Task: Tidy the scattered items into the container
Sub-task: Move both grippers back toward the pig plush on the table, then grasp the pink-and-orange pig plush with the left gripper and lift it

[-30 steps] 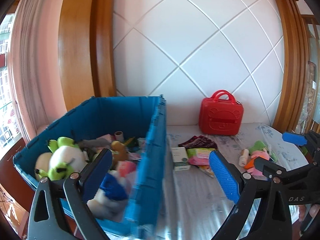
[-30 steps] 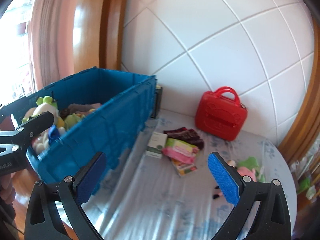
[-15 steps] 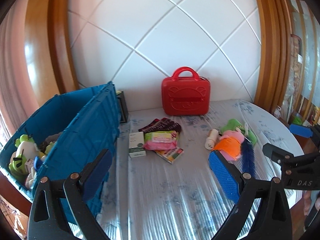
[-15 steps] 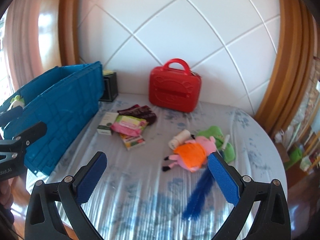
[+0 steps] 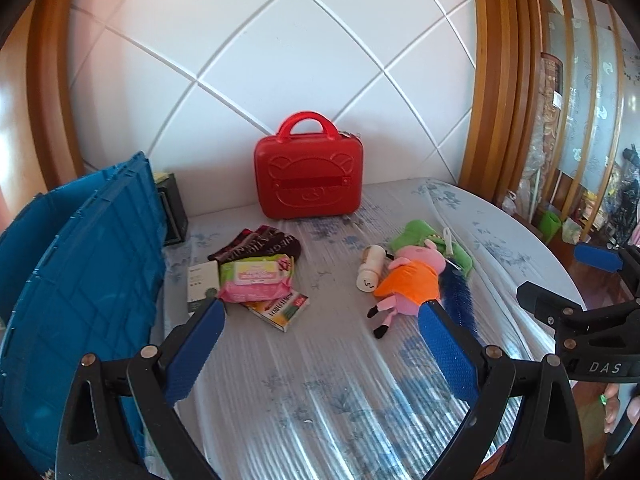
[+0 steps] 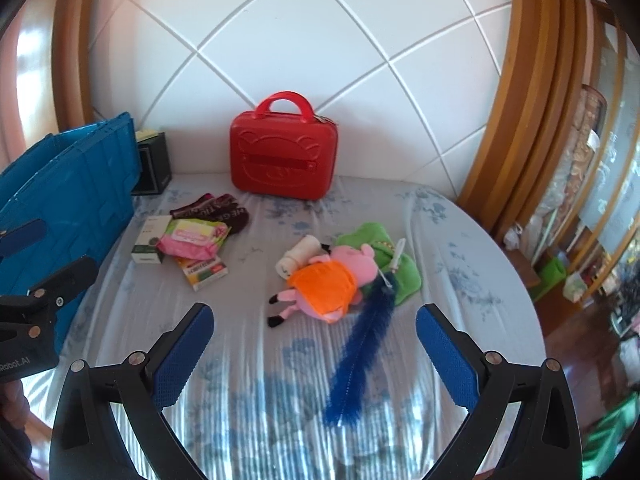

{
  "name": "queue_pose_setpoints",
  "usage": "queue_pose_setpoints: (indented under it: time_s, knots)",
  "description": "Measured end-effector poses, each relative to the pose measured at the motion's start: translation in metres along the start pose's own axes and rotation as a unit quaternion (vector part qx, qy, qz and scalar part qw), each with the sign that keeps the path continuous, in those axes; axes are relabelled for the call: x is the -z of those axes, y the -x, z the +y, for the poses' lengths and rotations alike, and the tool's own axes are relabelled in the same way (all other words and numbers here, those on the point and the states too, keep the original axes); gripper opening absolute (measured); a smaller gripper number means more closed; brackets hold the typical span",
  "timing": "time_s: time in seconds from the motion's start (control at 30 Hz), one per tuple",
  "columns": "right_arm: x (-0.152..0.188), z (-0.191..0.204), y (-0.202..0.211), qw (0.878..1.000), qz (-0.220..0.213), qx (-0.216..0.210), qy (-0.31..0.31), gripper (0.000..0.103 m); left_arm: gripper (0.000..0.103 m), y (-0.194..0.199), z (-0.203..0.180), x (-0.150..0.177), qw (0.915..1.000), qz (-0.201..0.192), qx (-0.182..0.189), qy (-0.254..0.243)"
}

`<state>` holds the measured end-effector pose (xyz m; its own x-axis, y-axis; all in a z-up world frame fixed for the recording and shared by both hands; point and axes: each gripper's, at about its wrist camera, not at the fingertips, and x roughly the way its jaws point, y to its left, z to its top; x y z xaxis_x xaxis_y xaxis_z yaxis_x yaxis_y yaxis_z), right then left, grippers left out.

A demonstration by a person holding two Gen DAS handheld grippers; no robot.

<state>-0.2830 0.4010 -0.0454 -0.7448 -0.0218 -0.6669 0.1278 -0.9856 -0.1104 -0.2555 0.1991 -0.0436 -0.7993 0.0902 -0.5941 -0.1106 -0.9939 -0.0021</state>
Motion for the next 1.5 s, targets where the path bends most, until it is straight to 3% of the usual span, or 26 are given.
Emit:
queue_pose_setpoints:
  time_s: [0.2, 0.43, 0.7, 0.87, 1.03, 1.3, 1.43, 1.5]
  knots:
    - [-0.001, -0.025, -0.02, 1.0, 0.021, 0.008, -0.021, 0.103, 0.099, -0.03, -0.008, -0.004, 0.9997, 0.018, 0.014, 0.004]
    - [0.014, -0.084, -0.082, 0.996, 0.076, 0.017, -0.044, 0.103, 0.099, -0.106, -0.034, 0.014, 0.9948, 0.101, 0.006, 0.015]
    - [0.031, -0.15, -0.187, 0.985, 0.162, -0.018, -0.049, 0.103, 0.099, -0.19, -0.072, 0.028, 0.9827, 0.17, -0.023, 0.071]
    - [0.023, -0.171, -0.229, 0.982, 0.174, -0.055, -0.038, 0.103, 0.099, -0.234, -0.091, 0.028, 0.9735, 0.193, -0.033, 0.118]
    - [0.017, -0.184, -0.256, 0.981, 0.181, -0.069, -0.027, 0.103, 0.099, -0.281, -0.123, 0.014, 0.9711, 0.199, -0.029, 0.128]
    - [0.005, -0.196, -0.281, 0.979, 0.184, -0.082, -0.019, 0.103, 0.099, -0.344, -0.16, 0.029, 0.9632, 0.252, -0.018, 0.091]
    - [-0.004, -0.184, -0.295, 0.975, 0.186, -0.121, -0.015, 0.103, 0.099, -0.346, -0.153, 0.041, 0.9639, 0.256, -0.022, 0.07]
    - [-0.007, -0.172, -0.304, 0.971, 0.193, -0.139, -0.003, 0.103, 0.099, -0.337, -0.148, 0.044, 0.9679, 0.246, -0.041, 0.029]
